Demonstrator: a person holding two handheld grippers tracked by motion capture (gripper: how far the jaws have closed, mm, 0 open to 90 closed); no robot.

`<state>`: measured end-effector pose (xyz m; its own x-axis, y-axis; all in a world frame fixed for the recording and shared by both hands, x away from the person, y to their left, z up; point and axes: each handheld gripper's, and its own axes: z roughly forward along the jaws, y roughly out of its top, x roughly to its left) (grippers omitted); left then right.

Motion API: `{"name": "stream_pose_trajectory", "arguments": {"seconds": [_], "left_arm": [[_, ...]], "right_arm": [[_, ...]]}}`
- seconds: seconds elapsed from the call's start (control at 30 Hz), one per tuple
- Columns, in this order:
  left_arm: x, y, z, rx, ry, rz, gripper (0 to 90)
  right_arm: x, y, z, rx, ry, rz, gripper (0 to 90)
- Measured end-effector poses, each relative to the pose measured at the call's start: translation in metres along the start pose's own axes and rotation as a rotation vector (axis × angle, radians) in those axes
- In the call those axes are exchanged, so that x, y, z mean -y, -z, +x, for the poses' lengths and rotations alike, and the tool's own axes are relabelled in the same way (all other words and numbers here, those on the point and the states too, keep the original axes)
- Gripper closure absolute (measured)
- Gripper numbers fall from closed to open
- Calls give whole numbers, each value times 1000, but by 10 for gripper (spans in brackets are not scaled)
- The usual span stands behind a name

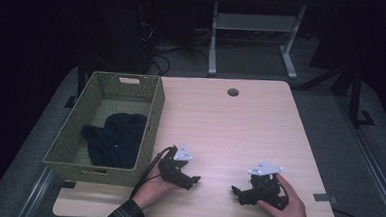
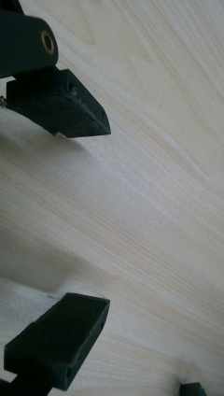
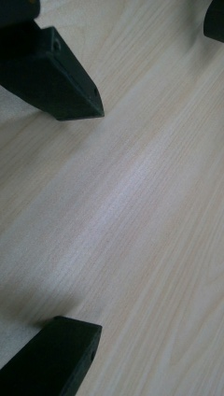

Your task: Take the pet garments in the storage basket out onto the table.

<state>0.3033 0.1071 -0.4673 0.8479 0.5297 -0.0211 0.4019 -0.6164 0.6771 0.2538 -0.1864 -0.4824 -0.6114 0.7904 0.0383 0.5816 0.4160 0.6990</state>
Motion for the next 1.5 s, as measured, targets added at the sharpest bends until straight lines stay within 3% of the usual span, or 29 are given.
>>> {"name": "stream_pose_trajectory", "arguments": {"seconds": [1.5], "left_arm": [[-22, 20, 5, -4, -11, -46, 137]], "right_arm": [[0, 0, 0, 0, -1, 0, 0]]}}
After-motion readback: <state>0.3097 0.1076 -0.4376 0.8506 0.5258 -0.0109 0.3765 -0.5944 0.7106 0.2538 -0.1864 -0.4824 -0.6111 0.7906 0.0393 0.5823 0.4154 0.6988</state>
